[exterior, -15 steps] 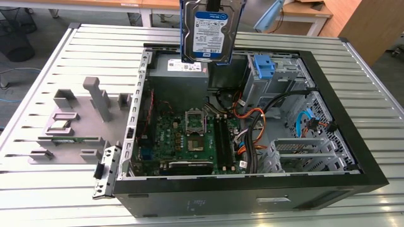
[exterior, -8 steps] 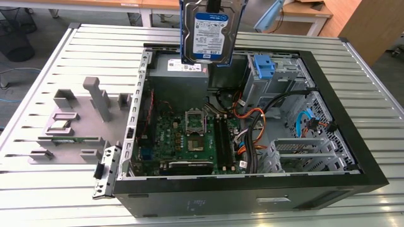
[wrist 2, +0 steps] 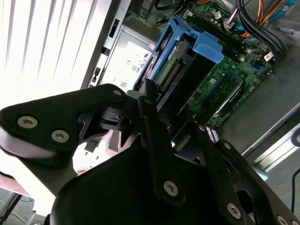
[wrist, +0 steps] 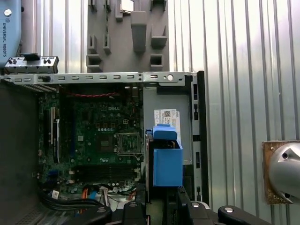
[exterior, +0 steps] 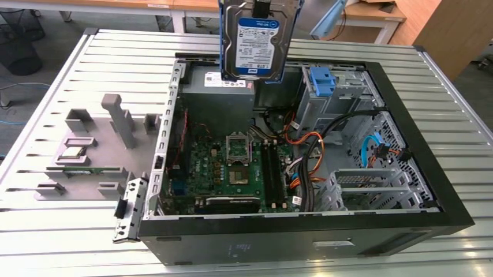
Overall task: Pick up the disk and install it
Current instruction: 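Pick up the disk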
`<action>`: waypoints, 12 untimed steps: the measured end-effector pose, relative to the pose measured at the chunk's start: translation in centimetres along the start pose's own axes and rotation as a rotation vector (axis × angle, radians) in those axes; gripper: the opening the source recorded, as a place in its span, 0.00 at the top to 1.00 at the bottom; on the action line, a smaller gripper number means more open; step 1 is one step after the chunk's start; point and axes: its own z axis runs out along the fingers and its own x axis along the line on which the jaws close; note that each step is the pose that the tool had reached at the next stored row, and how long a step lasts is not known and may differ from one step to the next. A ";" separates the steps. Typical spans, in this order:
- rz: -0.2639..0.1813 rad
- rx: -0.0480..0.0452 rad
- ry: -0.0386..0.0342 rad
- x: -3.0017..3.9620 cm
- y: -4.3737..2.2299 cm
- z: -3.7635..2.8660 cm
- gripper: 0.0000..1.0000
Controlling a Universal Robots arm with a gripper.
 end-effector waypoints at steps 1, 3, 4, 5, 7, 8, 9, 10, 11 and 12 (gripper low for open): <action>0.000 0.0000 0.0000 0.08 0.00 0.00 0.65; 0.000 0.0000 0.0001 0.24 -0.01 -0.01 0.65; 0.000 0.0000 0.0001 0.31 -0.01 -0.02 0.65; 0.000 0.0000 0.0000 0.38 -0.02 -0.02 0.65; 0.000 0.0000 0.0001 0.54 -0.02 -0.03 0.65; 0.000 -0.0001 0.0001 0.61 -0.03 -0.03 0.65; 0.000 -0.0001 0.0001 0.68 -0.03 -0.04 0.65; 0.000 -0.0001 0.0002 0.76 -0.03 -0.04 0.65; 0.000 -0.0001 0.0001 0.83 -0.04 -0.04 0.65; 0.000 0.0000 0.0001 0.90 -0.04 -0.05 0.65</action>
